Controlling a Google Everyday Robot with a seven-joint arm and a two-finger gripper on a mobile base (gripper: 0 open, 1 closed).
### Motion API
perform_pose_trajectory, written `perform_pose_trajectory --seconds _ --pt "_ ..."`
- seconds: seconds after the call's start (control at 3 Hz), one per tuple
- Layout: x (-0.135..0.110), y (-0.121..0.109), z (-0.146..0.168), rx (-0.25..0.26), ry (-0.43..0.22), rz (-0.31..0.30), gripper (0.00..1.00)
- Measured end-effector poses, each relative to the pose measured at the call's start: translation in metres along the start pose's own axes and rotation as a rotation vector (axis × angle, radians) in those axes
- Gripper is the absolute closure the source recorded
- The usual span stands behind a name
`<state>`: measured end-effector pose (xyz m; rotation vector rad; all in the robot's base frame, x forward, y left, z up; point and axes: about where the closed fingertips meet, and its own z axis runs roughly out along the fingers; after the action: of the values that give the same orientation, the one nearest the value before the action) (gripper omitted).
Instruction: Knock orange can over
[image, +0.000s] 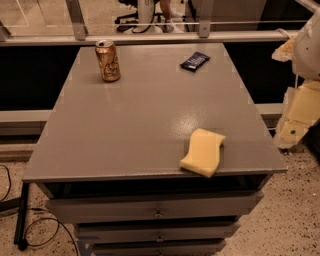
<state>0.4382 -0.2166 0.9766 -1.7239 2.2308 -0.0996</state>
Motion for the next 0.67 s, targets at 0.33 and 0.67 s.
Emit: perform_pose_trajectory --seconds 0.33,0.67 --pt "0.0000 0.0000 0.0000 0.000 0.000 0.000 0.00" --pt "-0.0020 -0.0055 -0.0013 0.002 -0.039 0.019 0.00"
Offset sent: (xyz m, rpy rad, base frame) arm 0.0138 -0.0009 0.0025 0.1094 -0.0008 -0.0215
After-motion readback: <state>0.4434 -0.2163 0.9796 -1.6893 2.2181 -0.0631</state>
